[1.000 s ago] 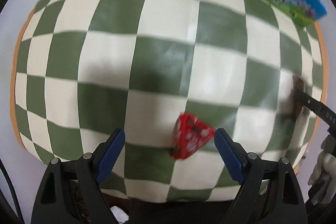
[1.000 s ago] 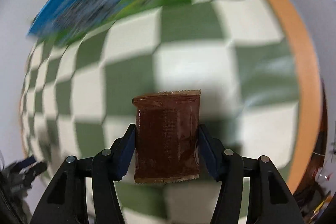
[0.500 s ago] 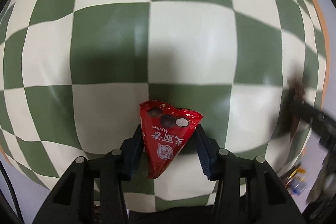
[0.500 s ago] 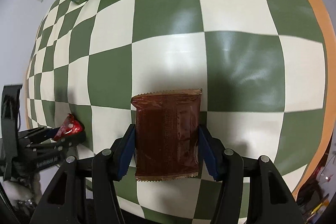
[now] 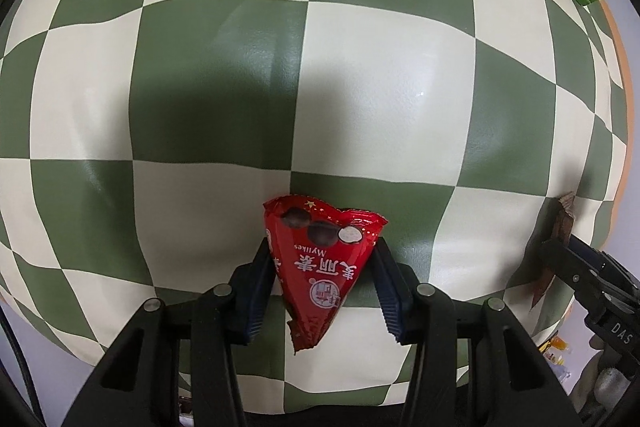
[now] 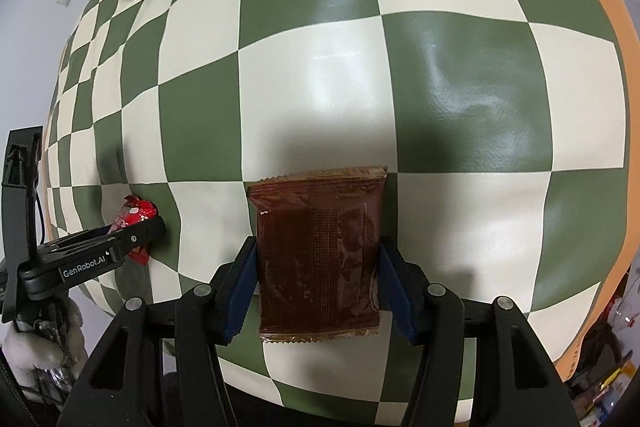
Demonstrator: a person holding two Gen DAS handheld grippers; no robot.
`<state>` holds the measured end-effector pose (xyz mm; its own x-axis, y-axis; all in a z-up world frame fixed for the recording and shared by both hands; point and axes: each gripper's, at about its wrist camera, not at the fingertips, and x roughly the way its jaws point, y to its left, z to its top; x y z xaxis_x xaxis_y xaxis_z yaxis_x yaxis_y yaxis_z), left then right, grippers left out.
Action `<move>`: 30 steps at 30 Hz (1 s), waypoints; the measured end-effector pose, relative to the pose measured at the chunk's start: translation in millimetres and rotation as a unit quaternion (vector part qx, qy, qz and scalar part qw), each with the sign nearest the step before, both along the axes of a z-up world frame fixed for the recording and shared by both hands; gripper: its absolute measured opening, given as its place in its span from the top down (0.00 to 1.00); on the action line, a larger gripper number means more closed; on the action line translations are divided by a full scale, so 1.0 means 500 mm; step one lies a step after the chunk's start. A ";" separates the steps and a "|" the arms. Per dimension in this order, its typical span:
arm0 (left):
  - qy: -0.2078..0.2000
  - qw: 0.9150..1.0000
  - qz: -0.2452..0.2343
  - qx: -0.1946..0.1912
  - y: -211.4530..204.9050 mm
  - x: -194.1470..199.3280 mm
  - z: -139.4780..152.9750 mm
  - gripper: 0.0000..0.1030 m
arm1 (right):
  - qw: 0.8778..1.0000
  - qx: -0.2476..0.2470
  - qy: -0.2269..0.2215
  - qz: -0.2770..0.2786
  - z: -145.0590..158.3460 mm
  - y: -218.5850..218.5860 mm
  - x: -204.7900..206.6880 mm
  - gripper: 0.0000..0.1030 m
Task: Organize snacks
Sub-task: 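Lift both held items off the mat toward the box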
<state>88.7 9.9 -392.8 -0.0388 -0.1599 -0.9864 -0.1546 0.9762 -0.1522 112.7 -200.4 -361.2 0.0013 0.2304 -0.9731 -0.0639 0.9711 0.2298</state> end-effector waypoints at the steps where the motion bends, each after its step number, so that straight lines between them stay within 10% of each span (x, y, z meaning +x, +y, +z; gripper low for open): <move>1: 0.000 1.000 -0.001 0.000 -0.005 0.006 0.001 0.57 | 1.000 -0.002 0.001 0.001 -0.002 0.002 0.000 0.40; 18: -0.038 0.999 0.013 -0.037 0.033 0.023 0.066 0.65 | 0.999 -0.031 -0.021 0.016 0.010 0.039 -0.017 0.41; 30: 0.041 0.993 0.004 -0.112 0.074 0.048 -0.006 0.56 | 0.998 0.033 0.043 -0.020 0.015 -0.002 0.009 0.24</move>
<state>112.8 47.1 -395.9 -0.1152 -0.3751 -0.9198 -0.1828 0.9182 -0.3515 117.0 -201.3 -353.9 -0.0703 0.2952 -0.9528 -0.0023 0.9551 0.2961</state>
